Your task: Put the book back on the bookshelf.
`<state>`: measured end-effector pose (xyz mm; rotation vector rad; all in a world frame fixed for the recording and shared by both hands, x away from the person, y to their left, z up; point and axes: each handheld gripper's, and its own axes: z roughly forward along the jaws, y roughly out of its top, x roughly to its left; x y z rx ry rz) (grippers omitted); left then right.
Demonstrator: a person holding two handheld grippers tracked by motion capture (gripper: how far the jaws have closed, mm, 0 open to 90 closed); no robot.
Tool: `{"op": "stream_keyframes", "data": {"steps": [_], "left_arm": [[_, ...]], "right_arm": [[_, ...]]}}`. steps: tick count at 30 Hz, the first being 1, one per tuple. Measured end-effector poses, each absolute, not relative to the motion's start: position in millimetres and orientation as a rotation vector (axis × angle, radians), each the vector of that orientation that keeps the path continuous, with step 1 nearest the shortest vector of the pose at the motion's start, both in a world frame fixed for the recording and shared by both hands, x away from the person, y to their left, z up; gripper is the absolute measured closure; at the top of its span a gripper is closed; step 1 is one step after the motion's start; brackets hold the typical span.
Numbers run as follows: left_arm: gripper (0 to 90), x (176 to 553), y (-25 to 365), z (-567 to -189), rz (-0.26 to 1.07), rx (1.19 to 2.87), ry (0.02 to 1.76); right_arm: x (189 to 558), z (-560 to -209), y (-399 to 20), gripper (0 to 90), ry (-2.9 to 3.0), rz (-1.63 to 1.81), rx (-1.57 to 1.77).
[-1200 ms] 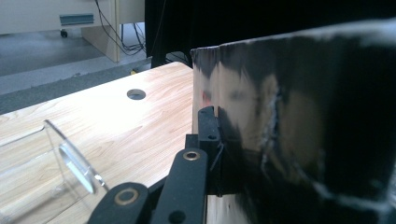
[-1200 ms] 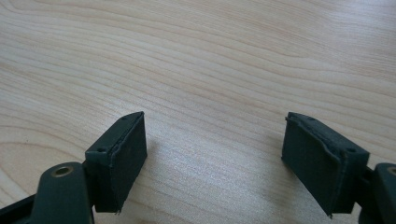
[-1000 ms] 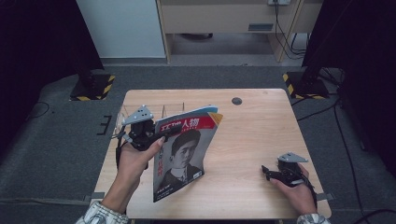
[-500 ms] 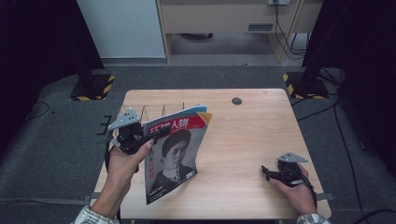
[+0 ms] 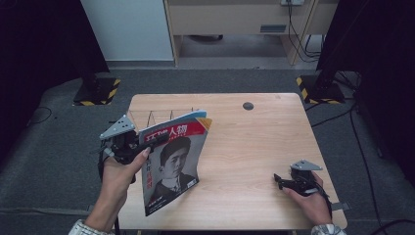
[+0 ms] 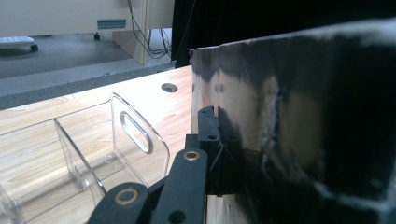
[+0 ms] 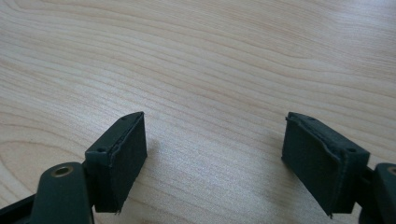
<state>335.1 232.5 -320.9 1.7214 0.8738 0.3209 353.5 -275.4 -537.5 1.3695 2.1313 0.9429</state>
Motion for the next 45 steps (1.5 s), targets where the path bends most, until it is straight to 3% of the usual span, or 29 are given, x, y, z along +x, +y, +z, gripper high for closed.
{"op": "stream_keyframes", "data": {"steps": [45], "left_arm": [[86.4, 309, 298, -318, 0.403, 1.636, 0.959]], "right_arm": [[353, -538, -275, 21.9, 2.132, 0.947, 1.373]]}}
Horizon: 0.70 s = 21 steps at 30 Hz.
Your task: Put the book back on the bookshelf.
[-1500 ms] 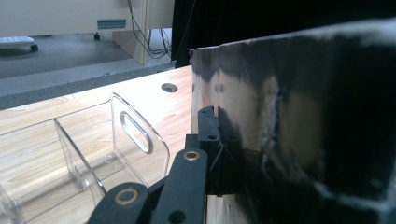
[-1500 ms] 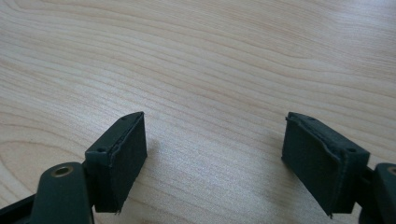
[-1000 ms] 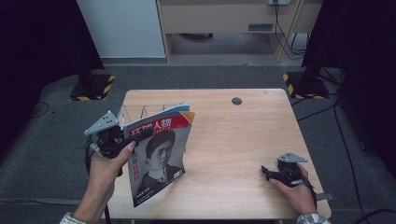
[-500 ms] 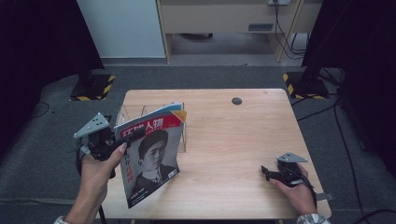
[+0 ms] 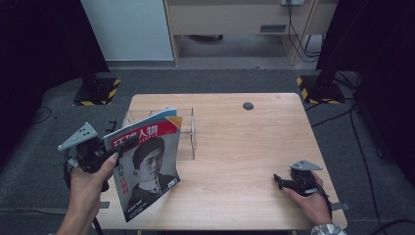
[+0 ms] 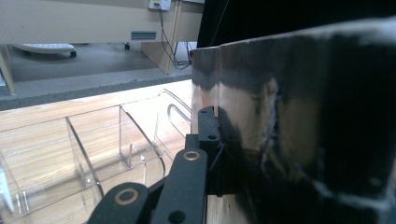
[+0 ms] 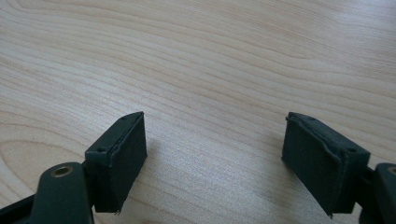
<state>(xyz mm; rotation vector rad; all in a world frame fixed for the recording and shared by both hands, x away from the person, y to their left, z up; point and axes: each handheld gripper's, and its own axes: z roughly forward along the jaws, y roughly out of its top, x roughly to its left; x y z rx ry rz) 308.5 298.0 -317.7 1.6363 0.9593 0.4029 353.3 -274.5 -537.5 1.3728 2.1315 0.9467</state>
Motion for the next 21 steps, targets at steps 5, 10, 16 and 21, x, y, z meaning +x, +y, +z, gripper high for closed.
{"op": "stream_keyframes", "data": {"steps": [5, 10, 16, 21], "left_arm": [[86.4, 307, 305, -316, 0.417, 1.628, 0.973], [86.4, 307, 311, -315, 0.425, 1.620, 0.983], [86.4, 306, 317, -315, 0.430, 1.610, 0.994], [86.4, 306, 320, -315, 0.435, 1.607, 0.999]], "right_arm": [[353, -538, -275, 21.9, 2.133, 0.946, 1.369], [353, -538, -275, 21.9, 2.130, 0.946, 1.373], [353, -538, -275, 21.9, 2.132, 0.946, 1.372], [353, -538, -275, 21.9, 2.130, 0.946, 1.373]]}}
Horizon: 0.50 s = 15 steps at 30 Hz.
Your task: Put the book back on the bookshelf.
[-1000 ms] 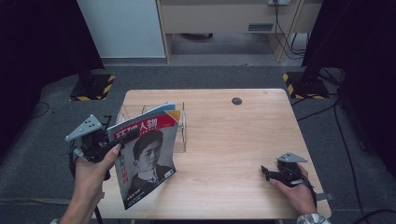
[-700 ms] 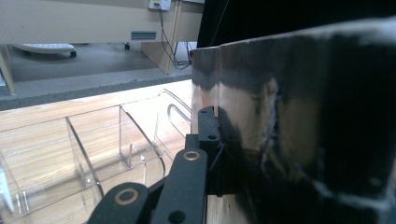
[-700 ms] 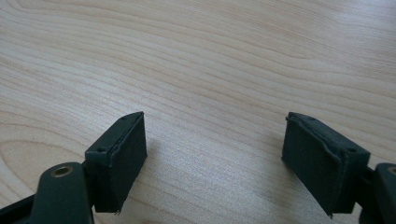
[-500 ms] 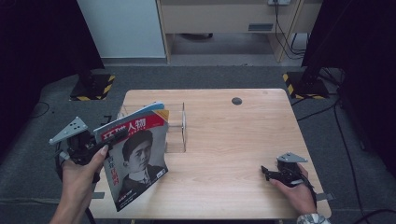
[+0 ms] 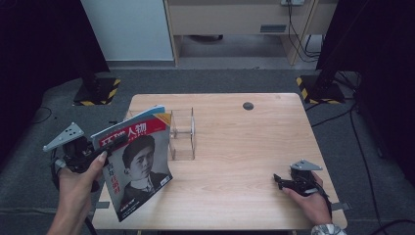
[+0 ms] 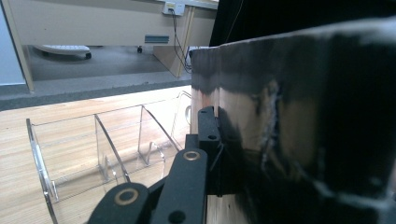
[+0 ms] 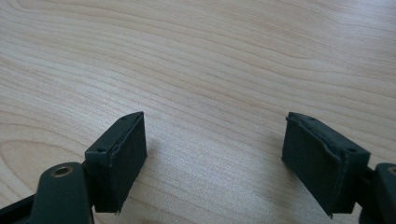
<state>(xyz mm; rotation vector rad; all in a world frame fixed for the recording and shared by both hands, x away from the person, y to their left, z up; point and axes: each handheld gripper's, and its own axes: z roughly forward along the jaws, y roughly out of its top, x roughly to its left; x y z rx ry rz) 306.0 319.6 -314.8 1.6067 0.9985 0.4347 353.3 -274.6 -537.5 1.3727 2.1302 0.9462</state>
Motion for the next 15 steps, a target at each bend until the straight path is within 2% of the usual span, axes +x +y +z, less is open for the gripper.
{"op": "stream_keyframes", "data": {"steps": [15], "left_arm": [[86.4, 301, 336, -310, 0.467, 1.586, 1.030]], "right_arm": [[353, -538, -275, 21.8, 2.130, 0.947, 1.371]]}}
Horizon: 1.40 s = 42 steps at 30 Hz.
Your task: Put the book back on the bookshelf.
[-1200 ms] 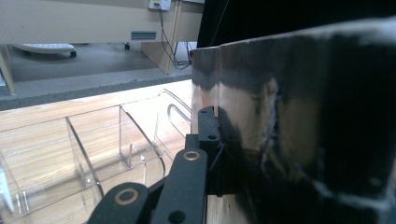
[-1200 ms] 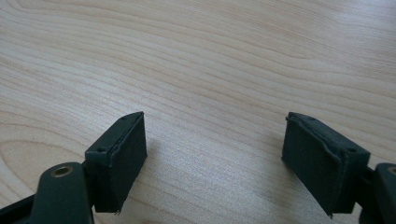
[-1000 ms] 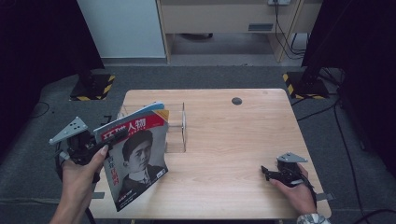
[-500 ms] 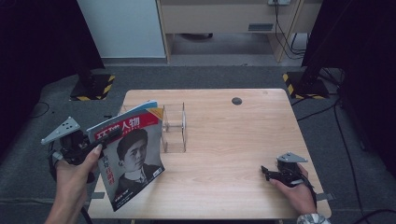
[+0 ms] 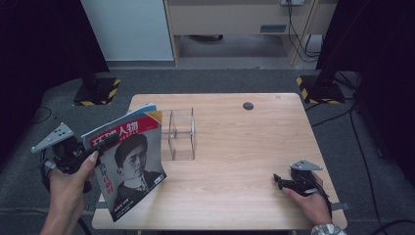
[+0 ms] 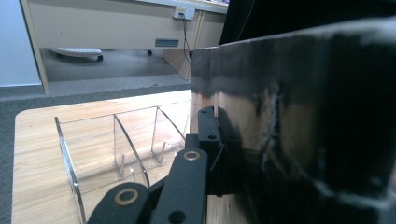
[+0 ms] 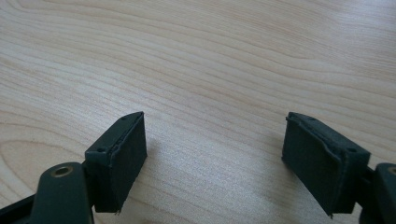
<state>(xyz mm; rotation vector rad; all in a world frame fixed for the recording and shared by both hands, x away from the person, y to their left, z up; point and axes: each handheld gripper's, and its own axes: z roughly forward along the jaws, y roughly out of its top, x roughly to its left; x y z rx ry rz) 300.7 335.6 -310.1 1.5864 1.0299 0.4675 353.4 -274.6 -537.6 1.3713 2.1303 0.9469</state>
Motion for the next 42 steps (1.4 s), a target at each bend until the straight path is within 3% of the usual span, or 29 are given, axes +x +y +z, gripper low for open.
{"op": "stream_keyframes", "data": {"steps": [23, 42], "left_arm": [[86.4, 292, 363, -308, 0.517, 1.595, 1.076], [86.4, 306, 378, -310, 0.548, 1.571, 1.134]], "right_arm": [[354, -538, -274, 21.8, 2.131, 0.948, 1.375], [353, -538, -274, 21.8, 2.132, 0.948, 1.373]]}}
